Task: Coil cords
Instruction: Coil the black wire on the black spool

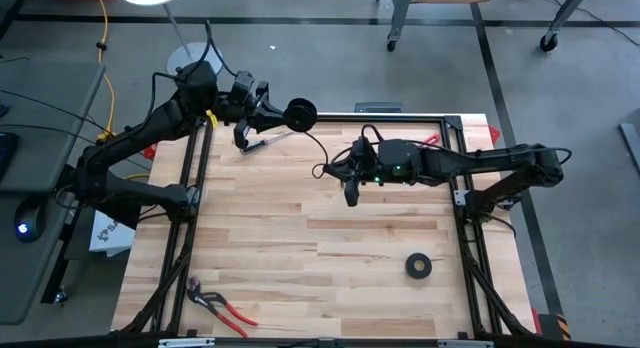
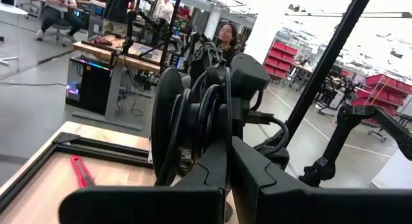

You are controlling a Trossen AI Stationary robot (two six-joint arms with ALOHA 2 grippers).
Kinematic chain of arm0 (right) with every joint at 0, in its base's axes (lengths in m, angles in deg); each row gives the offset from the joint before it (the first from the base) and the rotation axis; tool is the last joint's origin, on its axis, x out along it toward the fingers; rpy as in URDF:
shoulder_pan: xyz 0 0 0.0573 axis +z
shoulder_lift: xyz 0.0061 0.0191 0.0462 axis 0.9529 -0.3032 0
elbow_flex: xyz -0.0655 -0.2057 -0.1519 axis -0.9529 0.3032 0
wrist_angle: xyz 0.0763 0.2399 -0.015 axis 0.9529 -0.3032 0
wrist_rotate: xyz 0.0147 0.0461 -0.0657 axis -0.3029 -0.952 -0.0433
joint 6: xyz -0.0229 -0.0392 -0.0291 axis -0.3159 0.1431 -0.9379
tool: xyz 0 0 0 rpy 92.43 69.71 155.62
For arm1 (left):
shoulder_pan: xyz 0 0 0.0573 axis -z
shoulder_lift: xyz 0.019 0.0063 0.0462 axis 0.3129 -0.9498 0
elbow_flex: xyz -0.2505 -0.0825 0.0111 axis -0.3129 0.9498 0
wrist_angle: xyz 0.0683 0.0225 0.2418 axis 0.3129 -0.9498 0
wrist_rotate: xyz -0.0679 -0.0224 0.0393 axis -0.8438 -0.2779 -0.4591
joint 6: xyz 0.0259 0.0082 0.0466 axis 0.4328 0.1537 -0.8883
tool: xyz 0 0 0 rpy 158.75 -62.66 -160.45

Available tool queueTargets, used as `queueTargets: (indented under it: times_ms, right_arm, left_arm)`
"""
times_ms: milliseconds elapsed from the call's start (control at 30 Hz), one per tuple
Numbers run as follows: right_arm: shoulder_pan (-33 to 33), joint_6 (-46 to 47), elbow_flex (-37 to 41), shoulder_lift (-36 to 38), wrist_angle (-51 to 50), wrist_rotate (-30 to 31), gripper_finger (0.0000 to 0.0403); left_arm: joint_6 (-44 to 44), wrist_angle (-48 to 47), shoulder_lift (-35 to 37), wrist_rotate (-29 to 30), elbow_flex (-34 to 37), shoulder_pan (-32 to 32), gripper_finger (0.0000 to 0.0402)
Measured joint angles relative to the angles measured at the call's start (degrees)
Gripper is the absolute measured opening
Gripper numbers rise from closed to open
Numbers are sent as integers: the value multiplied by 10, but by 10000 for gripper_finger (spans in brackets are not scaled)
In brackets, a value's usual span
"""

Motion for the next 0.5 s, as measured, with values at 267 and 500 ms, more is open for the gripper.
queueTargets:
  times_ms: [267, 500]
  right_arm:
    - [0, 0, 0, 0, -2, -7, 0]
    - [0, 0, 0, 0, -3, -7, 0]
  left_arm:
    - [0, 0, 0, 2, 0, 0, 0]
    - [-1, 0, 0, 2, 0, 0, 0]
